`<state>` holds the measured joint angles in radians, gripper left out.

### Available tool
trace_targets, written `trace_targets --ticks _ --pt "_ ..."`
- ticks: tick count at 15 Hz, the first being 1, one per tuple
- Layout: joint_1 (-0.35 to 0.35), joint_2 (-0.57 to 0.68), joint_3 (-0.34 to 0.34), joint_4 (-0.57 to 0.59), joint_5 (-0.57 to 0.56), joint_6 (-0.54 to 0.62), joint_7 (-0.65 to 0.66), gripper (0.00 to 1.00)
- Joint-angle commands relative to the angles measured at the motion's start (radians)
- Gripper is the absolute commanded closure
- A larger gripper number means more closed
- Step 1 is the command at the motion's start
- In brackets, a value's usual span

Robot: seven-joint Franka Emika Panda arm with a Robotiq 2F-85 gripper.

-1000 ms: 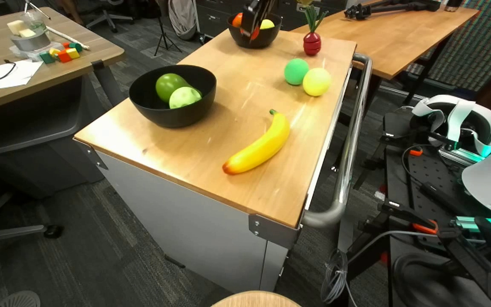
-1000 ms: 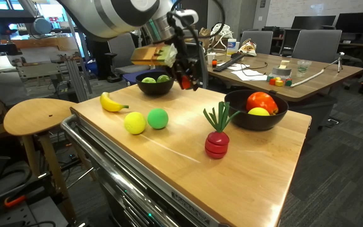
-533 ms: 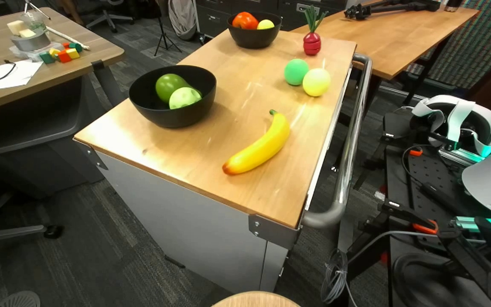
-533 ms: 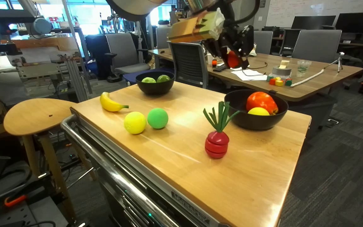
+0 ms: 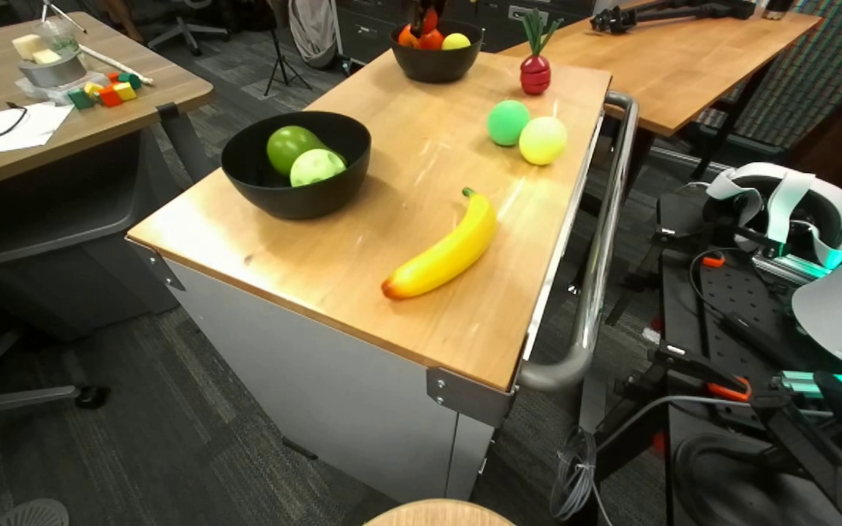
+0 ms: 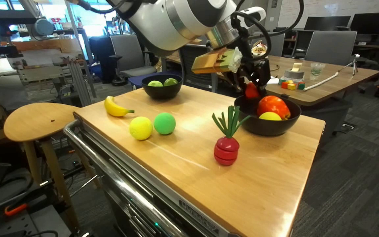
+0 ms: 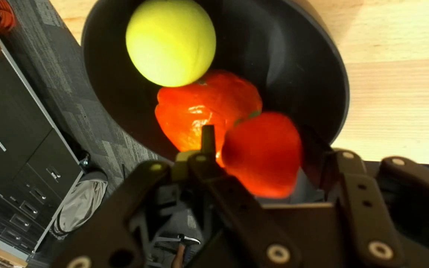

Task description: Place the fruits and vegetables in the two black bowls

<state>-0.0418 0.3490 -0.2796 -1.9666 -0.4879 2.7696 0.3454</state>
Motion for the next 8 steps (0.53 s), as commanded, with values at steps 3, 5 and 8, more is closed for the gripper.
trace_targets --ticks 3,5,8 --pt "0.06 -0.101 -0.024 -0.051 -0.038 -0.104 -0.036 0.0" --pt "0.05 -0.169 -0.006 -0.129 -0.041 -0.065 -0.074 0.0" --pt "0.027 -0.283 0.02 -0.264 -0.038 -0.055 -0.156 0.0"
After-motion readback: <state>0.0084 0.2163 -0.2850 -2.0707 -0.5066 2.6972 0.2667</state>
